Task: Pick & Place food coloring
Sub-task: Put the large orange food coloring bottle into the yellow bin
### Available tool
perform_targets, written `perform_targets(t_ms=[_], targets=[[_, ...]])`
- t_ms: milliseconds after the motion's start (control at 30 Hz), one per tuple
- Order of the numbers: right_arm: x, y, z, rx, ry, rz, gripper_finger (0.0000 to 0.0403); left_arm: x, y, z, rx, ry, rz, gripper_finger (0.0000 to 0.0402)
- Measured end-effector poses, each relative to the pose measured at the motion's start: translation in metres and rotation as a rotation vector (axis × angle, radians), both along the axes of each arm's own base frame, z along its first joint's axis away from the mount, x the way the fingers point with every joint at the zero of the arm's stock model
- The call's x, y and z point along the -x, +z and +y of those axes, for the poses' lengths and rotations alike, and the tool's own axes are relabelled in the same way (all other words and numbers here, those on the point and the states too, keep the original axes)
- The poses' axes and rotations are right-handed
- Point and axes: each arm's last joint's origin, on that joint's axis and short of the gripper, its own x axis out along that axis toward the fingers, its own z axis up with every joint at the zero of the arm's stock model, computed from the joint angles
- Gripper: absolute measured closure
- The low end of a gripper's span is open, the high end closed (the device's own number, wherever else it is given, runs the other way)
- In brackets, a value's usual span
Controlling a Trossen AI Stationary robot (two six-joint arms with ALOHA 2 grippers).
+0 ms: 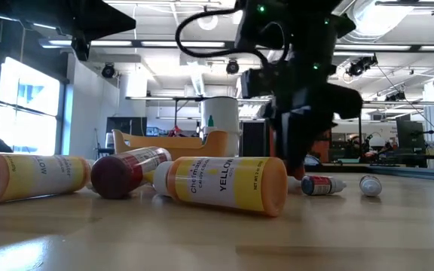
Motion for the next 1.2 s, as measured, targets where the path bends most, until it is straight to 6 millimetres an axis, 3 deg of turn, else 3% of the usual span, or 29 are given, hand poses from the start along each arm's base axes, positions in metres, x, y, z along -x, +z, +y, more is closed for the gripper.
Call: perform_targets(t_ms=[367, 700, 900, 1200], targets=[[-0.027, 0.010, -0.002, -0.044, 0.029, -0.283, 0.0183, 0.000, 0.000, 0.000, 0.003, -0.001, -0.001, 0.0401], [-0.028, 0.004, -0.006, -0.070, 0.015, -0.269, 0.0183, 0.000, 0.000, 0.000, 0.003, 0.000, -0.001, 0.0401], [-0.027, -0.016, -0.006, -0.079, 0.020, -0.174, 0.0183, 0.000, 0.000, 0.000, 0.003, 0.000, -0.002, 0.0401], [-0.017, -0.019, -0.004, -0.109, -0.010, -0.063, 0.0183, 0.000, 0.000, 0.000, 0.003, -0.001, 0.000, 0.0401]])
